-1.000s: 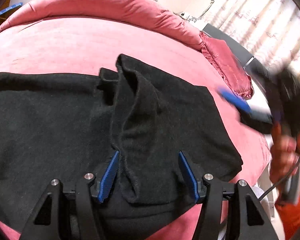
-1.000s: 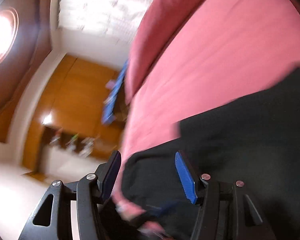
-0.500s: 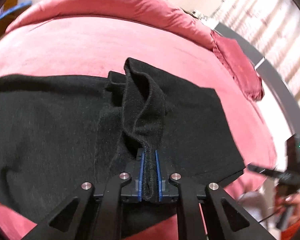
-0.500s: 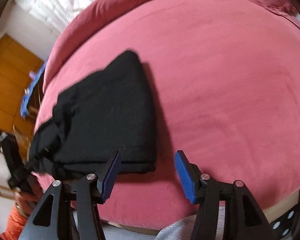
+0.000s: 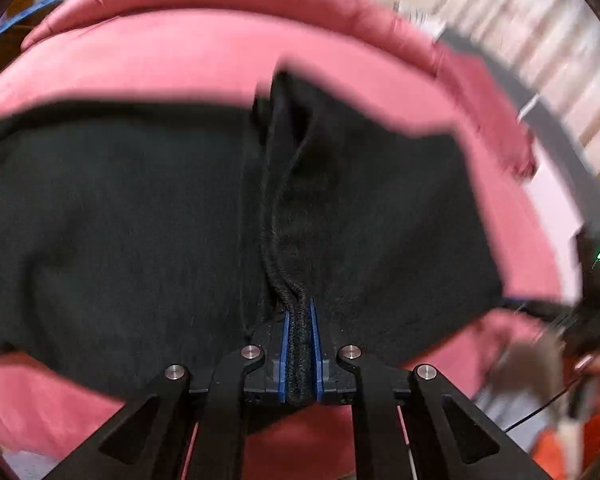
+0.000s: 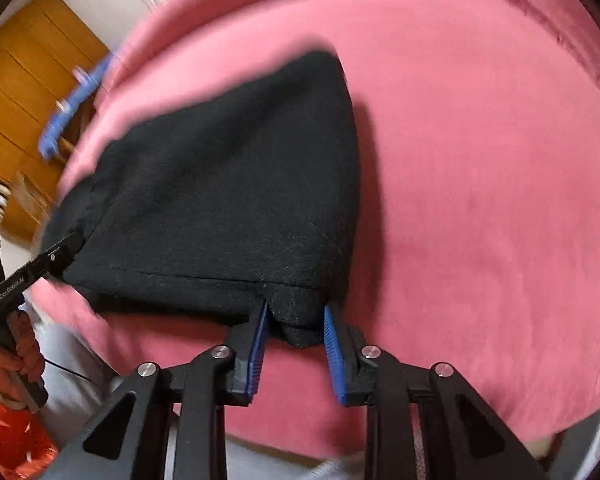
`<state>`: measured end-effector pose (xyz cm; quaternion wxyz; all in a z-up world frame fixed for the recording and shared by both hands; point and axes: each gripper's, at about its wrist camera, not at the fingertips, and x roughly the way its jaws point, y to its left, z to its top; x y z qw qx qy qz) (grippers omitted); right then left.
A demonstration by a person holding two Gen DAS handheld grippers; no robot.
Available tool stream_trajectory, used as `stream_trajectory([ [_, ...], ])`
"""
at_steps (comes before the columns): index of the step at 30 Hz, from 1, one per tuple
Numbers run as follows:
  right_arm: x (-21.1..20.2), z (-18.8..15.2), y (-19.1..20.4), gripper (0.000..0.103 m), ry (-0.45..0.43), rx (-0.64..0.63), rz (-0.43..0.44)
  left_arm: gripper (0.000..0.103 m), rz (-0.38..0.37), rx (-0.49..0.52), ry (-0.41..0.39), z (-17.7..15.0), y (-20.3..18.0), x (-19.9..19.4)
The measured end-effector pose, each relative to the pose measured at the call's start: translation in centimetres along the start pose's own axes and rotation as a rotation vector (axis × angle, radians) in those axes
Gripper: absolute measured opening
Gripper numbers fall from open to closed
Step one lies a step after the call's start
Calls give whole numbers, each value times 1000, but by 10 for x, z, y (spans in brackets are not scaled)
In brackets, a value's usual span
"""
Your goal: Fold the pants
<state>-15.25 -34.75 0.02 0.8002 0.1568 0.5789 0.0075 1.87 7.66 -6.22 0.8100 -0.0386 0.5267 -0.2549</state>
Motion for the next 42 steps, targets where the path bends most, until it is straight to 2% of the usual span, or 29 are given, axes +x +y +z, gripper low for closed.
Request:
stream_trajectory([
  [2, 4, -4, -7, 36, 28, 30, 15, 13, -20, 19, -54, -1, -4, -11],
  [4, -12, -3, -9, 37, -13, 34, 3, 30, -52, 10, -96, 9, -4, -26],
  [6, -37, 3, -9, 40, -111, 12, -25, 66, -28, -3, -161, 24, -1, -39],
  [7, -44, 9, -7, 40, -148, 10, -29, 70, -22, -10, -184, 31, 2, -40],
  [9, -52, 20, -4, 40, -229, 12, -39, 72, -28, -51, -192, 52, 6, -34],
  [12, -37, 35, 7, 40, -303, 3, 9, 79, -63, -105, -124, 71, 13, -3],
  [13, -29, 39, 10, 40, -318, -12, 26, 79, -51, -124, -83, 77, 15, 13],
  [15, 1, 45, 17, 40, -281, -32, 21, 78, -33, -152, -15, 83, 18, 43],
  [17, 19, 46, 20, 40, -246, -41, -8, 75, -19, -154, -46, 82, 14, 47],
  [18, 28, 45, 22, 40, -226, -45, -13, 39, -47, -128, -68, 81, 5, 44],
  [19, 37, 42, 24, 40, -203, -55, -20, 24, -39, -108, -59, 82, -6, 47],
  [20, 44, 38, 31, 40, -187, -83, -47, 22, -9, -89, -55, 81, -13, 45],
  [21, 48, 34, 35, 40, -196, -118, -84, 12, 5, -74, -61, 81, -17, 41],
  [23, 48, 27, 42, 40, -228, -165, -126, 12, -33, -92, -79, 83, -13, 25],
  [26, 42, 28, 40, 40, -216, -109, -87, 10, -73, -156, -100, 83, 2, 3],
  [27, 38, 28, 37, 40, -216, -91, -64, 10, -49, -155, -105, 81, 5, 1],
  [28, 34, 26, 35, 40, -218, -74, -37, 9, 16, -134, -90, 76, 8, 7],
  [30, 24, 22, 28, 41, -234, -47, 12, 3, 202, -86, -17, 67, 20, 28],
  [32, 11, 19, 15, 42, -279, 2, 59, 3, 124, -136, -67, 58, 33, 18],
  [34, 0, 18, -8, 55, -309, 86, 101, 6, 65, -209, -135, 51, 38, -2],
  [35, 3, 17, -18, 64, -320, 142, 111, 14, 39, -221, -161, 46, 39, -11],
  [36, 2, 17, -33, 68, -334, 200, 122, 22, 23, -214, -175, 44, 33, -16],
  [37, 3, 18, -46, 68, -341, 252, 143, 27, 20, -185, -188, 43, 24, -21],
  [39, 7, 22, -68, 68, -329, 326, 194, 45, 4, -97, -216, 44, 0, -25],
  [42, 26, 31, -87, 69, -265, 406, 323, 50, 1, 68, -230, 41, -38, -18],
])
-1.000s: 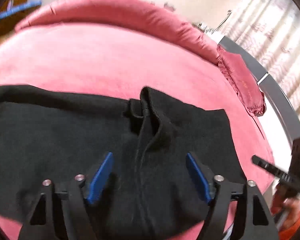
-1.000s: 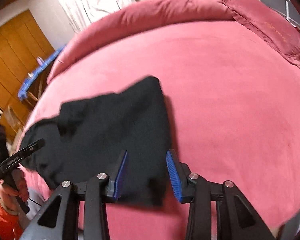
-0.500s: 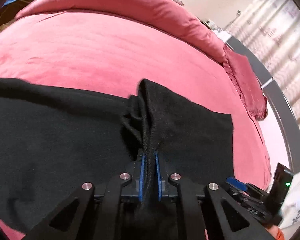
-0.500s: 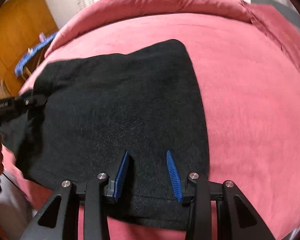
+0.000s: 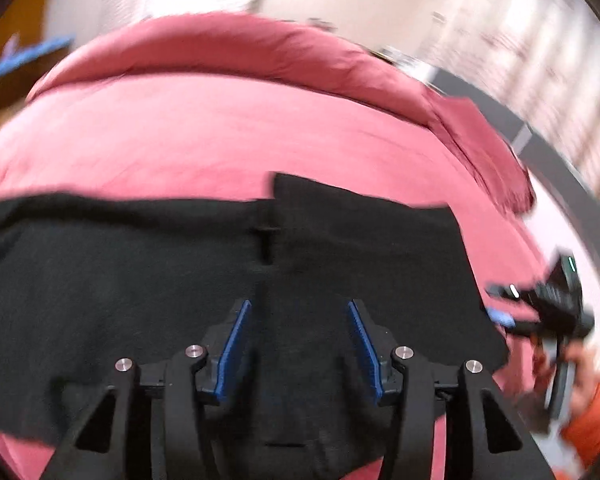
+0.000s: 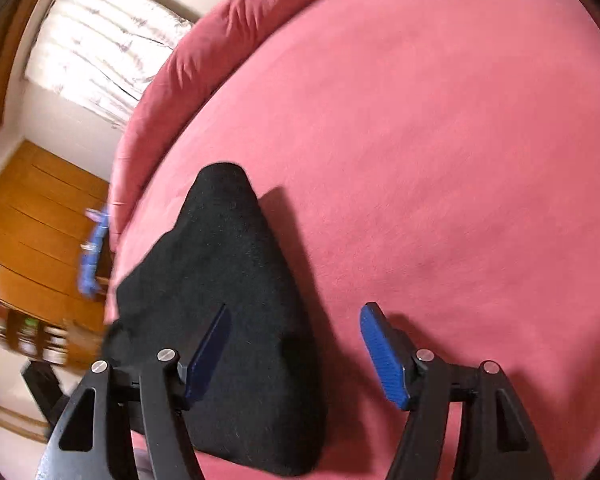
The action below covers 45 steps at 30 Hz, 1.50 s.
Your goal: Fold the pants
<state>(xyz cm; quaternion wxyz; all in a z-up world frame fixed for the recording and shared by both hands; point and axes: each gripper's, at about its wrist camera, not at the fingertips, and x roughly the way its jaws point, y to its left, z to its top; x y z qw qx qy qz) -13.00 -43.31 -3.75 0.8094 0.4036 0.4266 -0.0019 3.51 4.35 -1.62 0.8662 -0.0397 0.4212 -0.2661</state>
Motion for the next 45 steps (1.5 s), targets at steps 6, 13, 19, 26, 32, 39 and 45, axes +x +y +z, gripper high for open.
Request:
stream_trajectory([
  [6, 33, -4, 10, 71, 17, -9, 102, 25, 87, 148, 87, -23, -5, 42],
  [13, 64, -24, 18, 55, 125, -10, 257, 27, -38, -80, 52, -34, 32, 32],
  [19, 57, -23, 43, 17, 136, 99, 297, 30, -15, -61, 127, -16, 26, 31],
  [26, 30, -20, 205, 16, 167, -90, 247, 42, 47, -171, 55, -2, 103, -31],
  [32, 59, -47, 351, 16, 174, -215, 282, 54, 140, -535, -120, -28, 214, -106],
  [39, 180, -161, 520, 21, 293, -490, 238, 58, 157, -825, -239, -89, 287, -157],
  [45, 332, -275, 565, 38, 611, -686, 203, 67, 278, -909, -226, -129, 319, -177],
])
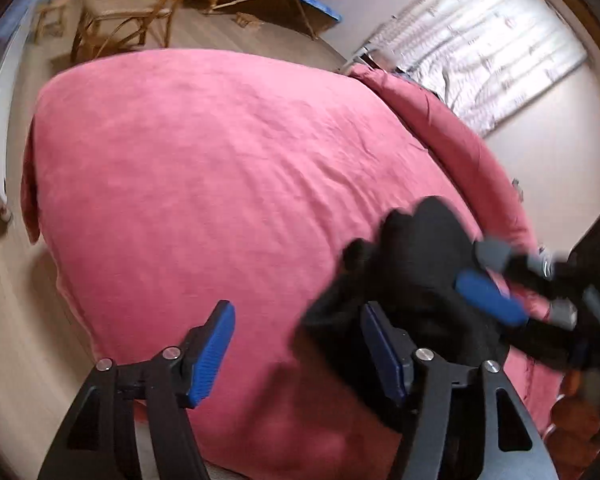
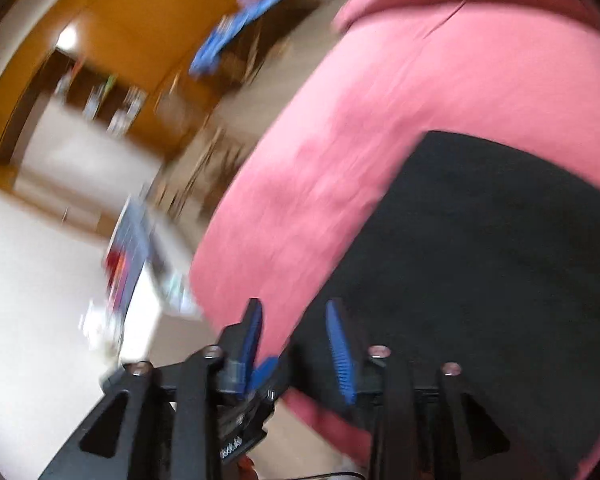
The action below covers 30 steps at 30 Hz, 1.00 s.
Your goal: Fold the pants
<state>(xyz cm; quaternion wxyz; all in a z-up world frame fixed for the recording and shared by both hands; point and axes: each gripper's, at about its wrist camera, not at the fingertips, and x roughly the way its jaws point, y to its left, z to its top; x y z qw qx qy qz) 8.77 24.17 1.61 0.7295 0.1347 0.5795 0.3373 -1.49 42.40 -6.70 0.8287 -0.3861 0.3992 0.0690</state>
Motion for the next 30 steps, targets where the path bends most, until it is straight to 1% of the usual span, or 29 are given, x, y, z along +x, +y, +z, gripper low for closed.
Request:
stream_trajectory([
  [1, 11, -3, -1, 41, 39, 9, 15, 67, 1, -22, -8, -1, 9, -4],
  [2, 9, -6, -2, 43, 29, 15, 70, 67, -2, -36, -19, -1, 13, -7],
  [4, -21, -24, -14, 43, -25, -1, 197, 67, -31, -10, -38, 1, 7, -12],
  [5, -33, -28, -22, 43, -58, 7, 208, 67, -38, 18, -49, 3, -1, -14],
  [7, -71, -45, -47, 43, -171, 30, 193, 67, -66, 113, -81, 5, -30, -18],
  [8, -92, -56, -63, 43, -232, 41, 154, 67, -69, 168, -104, 6, -46, -20],
  [9, -109, -65, -76, 43, -280, 51, 102, 69, -76, 234, -134, 7, -63, -26],
  [10, -126, -77, -92, 43, -326, 65, 33, 70, -86, 300, -159, 8, -82, -27],
  [11, -141, -89, -109, 43, -364, 83, -34, 71, -91, 360, -178, 8, -101, -27],
  [12, -146, -95, -124, 43, -387, 97, -92, 71, -89, 429, -193, 7, -120, -27],
  [13, -149, -102, -135, 43, -396, 108, -157, 71, -78, 506, -205, 6, -141, -25],
  [14, -147, -110, -146, 43, -379, 113, -218, 72, -72, 560, -209, 4, -156, -20],
  [15, -141, -107, -151, 43, -361, 114, -248, 73, -74, 612, -198, 1, -169, -15],
  [16, -133, -110, -157, 43, -342, 109, -258, 74, -68, 665, -170, -3, -179, -4],
  [17, -128, -114, -157, 43, -331, 100, -254, 74, -46, 706, -135, -6, -184, 10],
  [19, -109, -117, -157, 43, -292, 78, -245, 68, 60, 770, -46, -15, -179, 37],
  [20, -101, -118, -153, 43, -270, 60, -233, 58, 111, 788, -1, -21, -165, 49],
  [21, -92, -120, -141, 43, -260, 33, -233, 52, 142, 807, 1, -26, -151, 53],
  [22, -80, -122, -129, 44, -259, -11, -250, 52, 156, 826, -15, -32, -139, 51],
  [24, -68, -133, -110, 44, -260, -125, -313, 53, 179, 860, -42, -45, -120, 42],
  [25, -68, -139, -106, 44, -254, -160, -320, 53, 181, 874, -51, -50, -116, 37],
  [27, -60, -145, -109, 45, -262, -208, -324, 53, 173, 874, -48, -49, -115, 31],
  [28, -61, -149, -114, 45, -271, -211, -318, 53, 148, 846, -38, -43, -116, 27],
  [30, -75, -146, -123, 45, -285, -157, -270, 54, 32, 739, -41, -22, -112, 14],
])
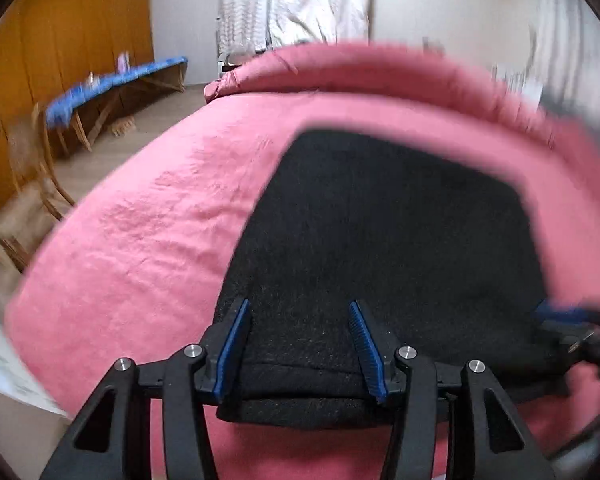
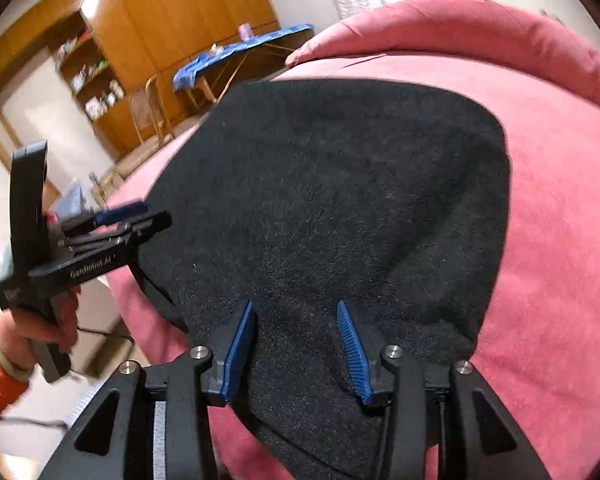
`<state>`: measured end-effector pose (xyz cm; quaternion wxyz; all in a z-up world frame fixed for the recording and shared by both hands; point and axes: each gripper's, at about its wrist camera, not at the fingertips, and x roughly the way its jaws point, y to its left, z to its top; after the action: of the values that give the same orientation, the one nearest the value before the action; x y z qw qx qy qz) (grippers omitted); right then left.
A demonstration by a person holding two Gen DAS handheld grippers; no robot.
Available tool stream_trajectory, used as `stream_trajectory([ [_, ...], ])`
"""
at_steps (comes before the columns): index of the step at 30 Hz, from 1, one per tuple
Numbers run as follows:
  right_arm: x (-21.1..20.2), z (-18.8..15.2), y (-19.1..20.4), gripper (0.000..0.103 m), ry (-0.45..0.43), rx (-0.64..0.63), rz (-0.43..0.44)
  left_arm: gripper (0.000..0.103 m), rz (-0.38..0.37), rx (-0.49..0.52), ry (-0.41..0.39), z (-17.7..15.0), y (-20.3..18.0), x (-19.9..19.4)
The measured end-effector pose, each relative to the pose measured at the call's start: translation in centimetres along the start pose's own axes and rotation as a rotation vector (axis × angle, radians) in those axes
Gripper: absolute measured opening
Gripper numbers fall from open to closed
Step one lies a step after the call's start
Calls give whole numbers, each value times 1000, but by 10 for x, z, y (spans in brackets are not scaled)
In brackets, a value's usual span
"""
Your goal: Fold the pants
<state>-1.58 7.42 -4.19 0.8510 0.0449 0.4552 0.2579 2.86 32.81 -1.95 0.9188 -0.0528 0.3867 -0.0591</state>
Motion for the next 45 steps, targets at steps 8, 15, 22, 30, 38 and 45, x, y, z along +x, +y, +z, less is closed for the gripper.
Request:
stream_trajectory([
  [8, -48, -11, -88, 84, -129, 411, 178, 100, -122, -144, 78, 66, 48, 33],
  [15, 2, -26, -145, 85, 13, 576, 348, 103, -179, 5, 277, 55, 43, 90],
  [22, 25, -8, -136, 82, 24, 425, 385, 103, -306, -66, 351, 50, 63, 109],
  [30, 0, 4, -136, 22, -28, 416, 357, 103, -251, -147, 315, 29, 51, 103],
  [38, -67, 19, -142, 18, -99, 324, 359, 103, -326, -78, 351, 19, -45, 107],
  [45, -149, -15, -241, 18, -147, 417, 182, 103, -428, 81, 401, 15, -215, 123],
])
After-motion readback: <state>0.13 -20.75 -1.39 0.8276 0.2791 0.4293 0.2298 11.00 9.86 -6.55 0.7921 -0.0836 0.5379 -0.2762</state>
